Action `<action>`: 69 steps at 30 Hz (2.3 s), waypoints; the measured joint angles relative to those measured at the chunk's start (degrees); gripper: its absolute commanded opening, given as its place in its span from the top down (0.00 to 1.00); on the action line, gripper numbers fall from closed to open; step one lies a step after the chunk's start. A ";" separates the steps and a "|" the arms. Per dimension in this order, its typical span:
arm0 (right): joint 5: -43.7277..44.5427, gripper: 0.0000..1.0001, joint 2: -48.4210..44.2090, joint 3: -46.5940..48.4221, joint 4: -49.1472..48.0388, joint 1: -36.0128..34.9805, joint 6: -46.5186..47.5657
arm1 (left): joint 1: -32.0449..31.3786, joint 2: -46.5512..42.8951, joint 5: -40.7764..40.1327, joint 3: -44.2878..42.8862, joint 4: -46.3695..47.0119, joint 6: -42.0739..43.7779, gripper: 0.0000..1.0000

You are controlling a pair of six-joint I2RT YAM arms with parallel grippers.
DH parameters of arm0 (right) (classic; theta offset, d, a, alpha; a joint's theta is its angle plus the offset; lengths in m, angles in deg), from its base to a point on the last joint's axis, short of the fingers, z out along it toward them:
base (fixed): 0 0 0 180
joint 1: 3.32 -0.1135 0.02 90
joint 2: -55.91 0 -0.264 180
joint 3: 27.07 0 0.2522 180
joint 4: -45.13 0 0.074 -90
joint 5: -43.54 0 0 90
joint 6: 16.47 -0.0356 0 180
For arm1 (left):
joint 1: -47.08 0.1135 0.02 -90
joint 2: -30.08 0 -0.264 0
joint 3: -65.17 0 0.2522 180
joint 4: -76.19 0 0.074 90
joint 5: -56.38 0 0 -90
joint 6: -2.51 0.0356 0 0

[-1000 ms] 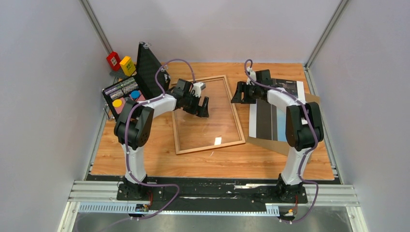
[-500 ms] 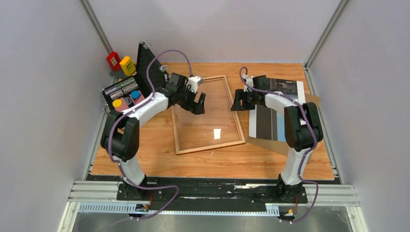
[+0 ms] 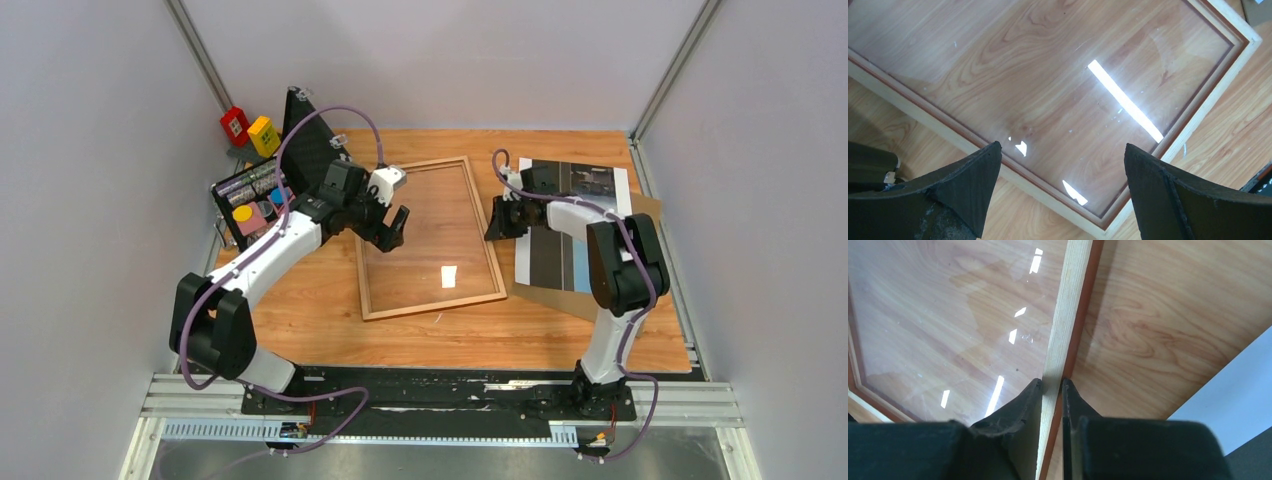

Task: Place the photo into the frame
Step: Place the photo frame item in the photo frame.

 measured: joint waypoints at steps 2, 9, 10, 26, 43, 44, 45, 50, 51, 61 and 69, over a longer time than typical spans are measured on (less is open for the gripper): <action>-0.33 0.84 -0.98 -1.42 -0.33 -0.04 0.02 | 0.00 -0.57 -0.46 0.31 -0.90 0.55 0.00; -1.75 0.55 -5.86 -7.56 0.74 -0.50 0.83 | 0.00 -0.20 0.20 -0.94 -3.04 1.09 0.00; -1.44 0.47 -6.71 -8.31 1.44 -0.52 1.18 | -0.02 0.35 0.50 -1.88 -3.37 1.03 0.00; 8.37 0.26 -27.28 -11.21 3.52 15.76 4.66 | -8.26 30.99 4.68 -39.08 -4.76 -13.31 0.00; 10.71 0.29 -19.52 -11.02 4.70 40.13 5.62 | -15.39 59.71 8.92 -66.23 -3.48 -31.28 0.00; 10.78 0.29 -18.73 -10.67 4.68 40.54 5.86 | -15.41 60.76 9.20 -66.60 -2.91 -32.59 0.00; 10.75 0.29 -17.90 -10.16 4.68 40.94 6.10 | -15.43 61.37 9.38 -66.64 -2.64 -33.46 0.00; 10.67 0.30 -13.90 -7.87 4.46 42.51 7.52 | -15.76 63.34 10.32 -66.73 -0.90 -36.83 0.00; 10.64 0.30 -13.22 -7.56 4.42 42.84 7.78 | -15.87 63.36 10.36 -66.73 -0.94 -37.27 0.00; 10.60 0.30 -9.49 -4.48 4.11 44.94 10.80 | -17.03 64.08 12.02 -66.07 0.87 -40.81 0.00; 10.01 0.32 -4.50 -2.67 3.96 44.98 12.31 | -17.81 64.43 13.42 -65.42 3.02 -42.21 0.00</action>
